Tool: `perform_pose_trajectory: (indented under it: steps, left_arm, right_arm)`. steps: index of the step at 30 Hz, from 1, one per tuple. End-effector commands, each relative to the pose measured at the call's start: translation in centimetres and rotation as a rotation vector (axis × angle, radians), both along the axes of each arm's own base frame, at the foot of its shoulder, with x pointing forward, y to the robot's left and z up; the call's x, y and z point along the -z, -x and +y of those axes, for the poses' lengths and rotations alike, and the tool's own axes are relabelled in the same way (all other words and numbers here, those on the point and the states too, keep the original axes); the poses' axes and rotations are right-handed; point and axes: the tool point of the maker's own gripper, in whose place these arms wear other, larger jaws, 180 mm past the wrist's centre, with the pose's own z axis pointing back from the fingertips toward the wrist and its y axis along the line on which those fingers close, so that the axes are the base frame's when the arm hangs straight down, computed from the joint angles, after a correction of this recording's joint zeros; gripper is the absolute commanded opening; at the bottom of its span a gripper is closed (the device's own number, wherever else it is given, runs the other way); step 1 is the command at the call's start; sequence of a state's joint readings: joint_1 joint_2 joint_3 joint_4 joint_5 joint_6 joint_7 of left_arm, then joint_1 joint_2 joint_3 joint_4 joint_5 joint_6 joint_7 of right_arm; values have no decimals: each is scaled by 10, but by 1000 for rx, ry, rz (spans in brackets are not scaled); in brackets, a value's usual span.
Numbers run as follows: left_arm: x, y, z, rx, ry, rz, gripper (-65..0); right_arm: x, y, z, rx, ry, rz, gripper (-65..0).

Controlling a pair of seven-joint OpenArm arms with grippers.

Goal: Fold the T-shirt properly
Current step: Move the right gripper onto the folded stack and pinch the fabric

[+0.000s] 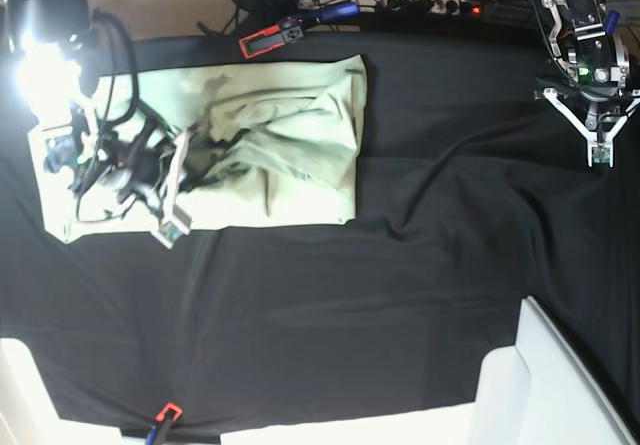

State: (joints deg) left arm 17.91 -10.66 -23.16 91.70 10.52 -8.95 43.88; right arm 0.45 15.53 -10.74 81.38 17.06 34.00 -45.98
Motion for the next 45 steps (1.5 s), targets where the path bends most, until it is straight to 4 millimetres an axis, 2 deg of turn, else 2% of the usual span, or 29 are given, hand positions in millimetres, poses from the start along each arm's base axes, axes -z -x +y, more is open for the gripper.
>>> perform_pose_trajectory:
  steps: [1, 9, 13, 15, 19, 22, 25, 29, 32, 34, 39, 43, 45]
  left_arm:
    - [-11, -5, 8, 4, -37, -25, -650]
    - [-11, -5, 8, 4, -37, -25, -650]
    - [-11, -5, 8, 4, -37, -25, -650]
    - [-11, -5, 8, 3, -36, -24, -650]
    - [-11, -5, 8, 3, -36, -24, -650]
    - [-11, -5, 8, 3, -36, -24, -650]
    - [-11, -5, 8, 3, -36, -24, -650]
    - [-11, -5, 7, 3, -35, -24, -650]
    - [-11, -5, 7, 3, -36, -26, -650]
    - [-11, -5, 7, 4, -36, -27, -650]
    - [-11, -5, 7, 3, -35, -24, -650]
    - [-11, -5, 7, 3, -35, -24, -650]
    - [-11, -5, 7, 3, -35, -24, -650]
  right_arm:
    - [-11, -14, -4, 1, -7, -40, -650]
    - [-1, -35, -23, 42, 17, -6, -649]
    - [0, -37, -26, 57, 16, -1, -635]
    - [-2, -39, -27, 56, 20, -8, -570]
    - [-23, -41, -24, 56, 4, -78, -383]
    - [-53, -38, -24, 61, -10, -177, -283]
    - [-73, -22, -8, 1, -16, -232, -280]
    - [-67, 7, 42, -207, -22, -196, -281]
    - [-68, 12, 71, -305, -38, -197, -281]
    - [-65, 12, 80, -329, -40, -188, -281]
    - [-53, -5, 91, -300, -64, -144, -280]
    - [-45, -18, 106, -290, -91, -110, -280]
    - [-44, -17, 120, -310, -106, -100, -280]
